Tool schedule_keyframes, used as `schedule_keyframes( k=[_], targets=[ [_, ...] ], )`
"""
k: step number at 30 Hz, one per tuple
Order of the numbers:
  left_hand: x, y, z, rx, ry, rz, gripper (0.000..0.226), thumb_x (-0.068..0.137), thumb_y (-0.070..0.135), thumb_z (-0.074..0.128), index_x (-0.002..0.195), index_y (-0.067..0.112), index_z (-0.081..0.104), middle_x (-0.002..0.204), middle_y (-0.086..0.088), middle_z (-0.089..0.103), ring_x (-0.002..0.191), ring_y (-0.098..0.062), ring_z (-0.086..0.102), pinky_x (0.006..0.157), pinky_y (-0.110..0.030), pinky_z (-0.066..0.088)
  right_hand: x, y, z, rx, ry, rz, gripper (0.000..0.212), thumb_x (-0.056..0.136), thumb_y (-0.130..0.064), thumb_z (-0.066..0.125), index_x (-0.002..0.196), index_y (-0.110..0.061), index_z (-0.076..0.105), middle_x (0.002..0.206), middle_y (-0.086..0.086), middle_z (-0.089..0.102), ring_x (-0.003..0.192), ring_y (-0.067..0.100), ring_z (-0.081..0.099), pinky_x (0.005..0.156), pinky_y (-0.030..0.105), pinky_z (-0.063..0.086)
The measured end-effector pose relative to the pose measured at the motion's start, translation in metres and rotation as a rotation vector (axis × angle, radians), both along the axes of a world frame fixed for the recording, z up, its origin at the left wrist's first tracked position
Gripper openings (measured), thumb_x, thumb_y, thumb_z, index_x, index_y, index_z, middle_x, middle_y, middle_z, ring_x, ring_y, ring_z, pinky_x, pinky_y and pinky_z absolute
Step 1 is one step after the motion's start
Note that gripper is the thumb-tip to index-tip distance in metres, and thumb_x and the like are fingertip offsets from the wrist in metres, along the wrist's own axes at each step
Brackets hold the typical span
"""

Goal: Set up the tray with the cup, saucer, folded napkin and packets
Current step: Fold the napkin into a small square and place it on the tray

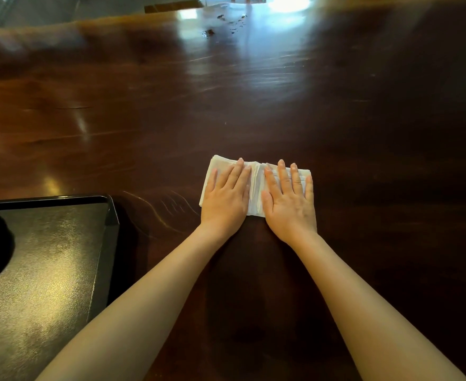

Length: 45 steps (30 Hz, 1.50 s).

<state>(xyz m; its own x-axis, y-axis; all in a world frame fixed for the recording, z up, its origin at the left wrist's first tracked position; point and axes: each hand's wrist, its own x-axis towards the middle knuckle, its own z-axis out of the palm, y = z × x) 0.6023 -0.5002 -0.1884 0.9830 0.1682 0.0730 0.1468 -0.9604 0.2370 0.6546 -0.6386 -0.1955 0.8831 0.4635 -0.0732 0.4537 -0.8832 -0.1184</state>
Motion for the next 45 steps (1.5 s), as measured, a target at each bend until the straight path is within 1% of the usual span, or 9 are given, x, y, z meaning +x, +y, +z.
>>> schedule_keyframes(
  k=[4, 9, 15, 18, 22, 33, 39, 42, 45],
  targets=[
    [-0.009, 0.010, 0.002, 0.026, 0.110, -0.095, 0.049, 0.099, 0.036, 0.013, 0.147, 0.027, 0.007, 0.158, 0.008, 0.003, 0.144, -0.006, -0.004, 0.116, -0.038, -0.011, -0.034, 0.007, 0.006, 0.051, 0.034, -0.161, 0.057, 0.093, -0.045, 0.004, 0.147, -0.029, -0.004, 0.158, 0.003, -0.005, 0.145, 0.024, -0.011, 0.115, 0.047, -0.012],
    [-0.015, 0.027, 0.020, -0.046, 0.242, -0.233, 0.048, 0.100, 0.031, 0.024, 0.147, 0.031, 0.013, 0.158, 0.010, 0.004, 0.144, -0.005, -0.001, 0.116, -0.041, -0.009, -0.084, 0.025, 0.019, 0.058, 0.139, -0.338, 0.062, 0.094, -0.047, 0.017, 0.147, -0.025, -0.009, 0.158, 0.005, -0.010, 0.144, 0.025, -0.011, 0.116, 0.048, -0.005],
    [-0.047, 0.005, 0.038, -0.209, -0.033, 0.064, 0.043, 0.096, 0.012, 0.039, 0.138, 0.015, 0.041, 0.150, -0.007, 0.035, 0.142, -0.020, 0.023, 0.117, -0.035, 0.000, -0.086, 0.001, 0.048, 0.226, 0.154, -0.378, 0.051, 0.095, -0.037, 0.031, 0.145, -0.025, 0.026, 0.154, 0.003, 0.025, 0.136, 0.020, 0.027, 0.104, 0.045, 0.024],
    [-0.073, -0.024, 0.029, -0.173, -0.073, 0.229, 0.046, 0.099, 0.026, 0.032, 0.142, 0.013, 0.032, 0.152, -0.009, 0.030, 0.144, -0.022, 0.017, 0.115, -0.039, 0.000, -0.061, -0.007, 0.054, 0.358, 0.106, -0.103, 0.049, 0.097, -0.030, 0.030, 0.146, -0.024, 0.024, 0.156, -0.001, 0.020, 0.144, 0.014, 0.013, 0.113, 0.041, 0.014],
    [-0.083, -0.040, 0.007, -0.079, 0.092, 0.224, 0.055, 0.099, 0.040, 0.012, 0.148, 0.018, 0.000, 0.158, -0.002, -0.004, 0.144, -0.017, -0.012, 0.116, -0.039, -0.008, -0.035, -0.001, 0.035, 0.075, 0.188, 0.397, 0.052, 0.098, -0.038, 0.015, 0.146, -0.031, -0.003, 0.157, -0.010, -0.007, 0.140, 0.006, -0.020, 0.115, 0.038, -0.012],
    [-0.091, 0.011, 0.004, -0.053, 0.168, -0.126, 0.049, 0.099, 0.038, 0.014, 0.141, 0.032, -0.011, 0.152, 0.012, -0.015, 0.141, -0.007, -0.019, 0.114, -0.038, -0.017, -0.080, -0.017, 0.014, 0.088, 0.204, 0.257, 0.056, 0.095, -0.045, 0.012, 0.139, -0.029, -0.019, 0.147, -0.014, -0.025, 0.136, 0.004, -0.028, 0.112, 0.030, -0.017],
    [-0.099, 0.007, 0.016, -0.250, -0.055, -0.151, 0.050, 0.095, 0.020, 0.047, 0.142, 0.020, 0.031, 0.153, -0.002, 0.024, 0.143, -0.016, 0.012, 0.119, -0.041, 0.011, -0.065, -0.037, 0.030, 0.268, 0.455, 0.351, 0.067, 0.090, -0.059, 0.026, 0.143, -0.038, -0.010, 0.151, -0.021, -0.017, 0.135, -0.009, -0.024, 0.112, 0.022, -0.014],
    [-0.117, -0.006, 0.019, -0.343, 0.004, -0.242, 0.063, 0.093, 0.051, 0.038, 0.146, 0.028, 0.015, 0.157, 0.004, 0.012, 0.145, -0.010, 0.001, 0.119, -0.034, -0.003, -0.057, -0.045, 0.038, 0.130, 0.477, 0.495, 0.094, 0.071, -0.083, 0.025, 0.141, -0.037, -0.019, 0.149, -0.019, -0.029, 0.132, -0.007, -0.031, 0.110, 0.022, -0.017],
    [-0.131, 0.002, 0.018, -0.145, 0.187, -0.340, 0.091, 0.080, 0.076, 0.030, 0.146, 0.030, -0.011, 0.156, 0.009, -0.014, 0.142, -0.006, -0.020, 0.115, -0.035, -0.017, -0.051, -0.047, 0.040, -0.058, 0.407, 0.610, 0.119, 0.061, -0.087, 0.038, 0.141, -0.028, -0.027, 0.146, -0.011, -0.040, 0.131, 0.002, -0.039, 0.107, 0.025, -0.022]
  ],
)
